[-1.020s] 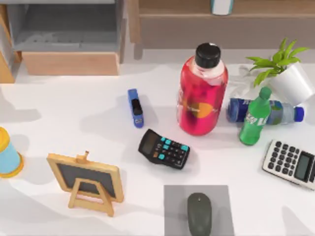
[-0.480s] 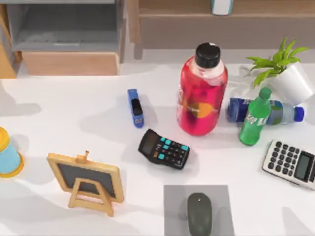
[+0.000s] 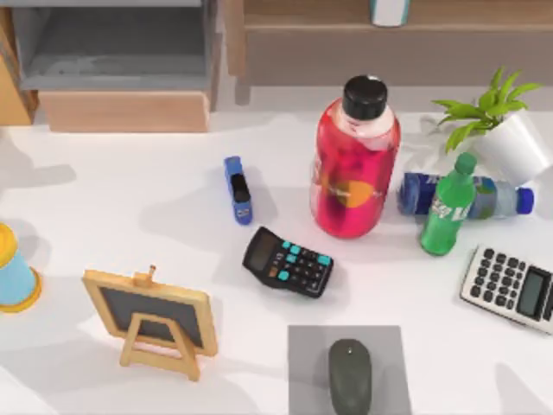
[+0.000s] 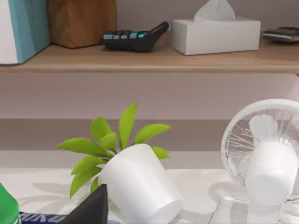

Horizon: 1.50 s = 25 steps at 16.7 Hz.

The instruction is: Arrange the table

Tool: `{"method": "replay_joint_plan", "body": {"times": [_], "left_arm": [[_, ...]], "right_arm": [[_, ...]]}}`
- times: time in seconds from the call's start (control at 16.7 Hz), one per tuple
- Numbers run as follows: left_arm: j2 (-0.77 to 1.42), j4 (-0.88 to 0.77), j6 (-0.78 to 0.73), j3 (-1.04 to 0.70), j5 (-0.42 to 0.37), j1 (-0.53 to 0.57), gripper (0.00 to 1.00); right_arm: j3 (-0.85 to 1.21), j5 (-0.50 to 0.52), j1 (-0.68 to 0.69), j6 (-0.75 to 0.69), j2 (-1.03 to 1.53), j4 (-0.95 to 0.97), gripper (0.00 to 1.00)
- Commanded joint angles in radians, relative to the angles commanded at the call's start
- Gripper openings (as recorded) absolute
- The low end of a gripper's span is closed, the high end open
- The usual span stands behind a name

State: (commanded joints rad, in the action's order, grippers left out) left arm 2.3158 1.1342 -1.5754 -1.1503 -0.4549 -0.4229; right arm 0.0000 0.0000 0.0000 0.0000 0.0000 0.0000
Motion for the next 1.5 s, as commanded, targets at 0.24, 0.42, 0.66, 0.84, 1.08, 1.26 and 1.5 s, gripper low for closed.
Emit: {"method": "replay_joint_plan", "body": {"times": [0.24, 0.42, 0.66, 0.84, 1.08, 1.26, 1.5], "left_arm": [[0.025, -0.028, 0.001, -0.052, 0.013, 0.013, 0.0], [0.042, -0.05, 0.002, -0.093, 0.023, 0.023, 0.0], [0.045, -0.06, 0.005, -0.104, 0.027, 0.027, 0.0], [0.045, -0.06, 0.005, -0.104, 0.027, 0.027, 0.15], [0.045, -0.06, 0.005, -0.104, 0.027, 0.027, 0.45], [0.045, -0.06, 0.005, -0.104, 0.027, 0.027, 0.68], [0.045, -0.06, 0.005, -0.104, 0.027, 0.027, 0.98]], "right_arm": [[0.0, 0.0, 0.0, 0.0, 0.0, 0.0, 1.0], [0.0, 0.0, 0.0, 0.0, 0.0, 0.0, 1.0], [0.0, 0.0, 0.0, 0.0, 0.0, 0.0, 1.0], [0.0, 0.0, 0.0, 0.0, 0.0, 0.0, 1.0], [0.0, 0.0, 0.0, 0.0, 0.0, 0.0, 1.0], [0.0, 0.0, 0.0, 0.0, 0.0, 0.0, 1.0], [0.0, 0.0, 0.0, 0.0, 0.0, 0.0, 1.0]]}}
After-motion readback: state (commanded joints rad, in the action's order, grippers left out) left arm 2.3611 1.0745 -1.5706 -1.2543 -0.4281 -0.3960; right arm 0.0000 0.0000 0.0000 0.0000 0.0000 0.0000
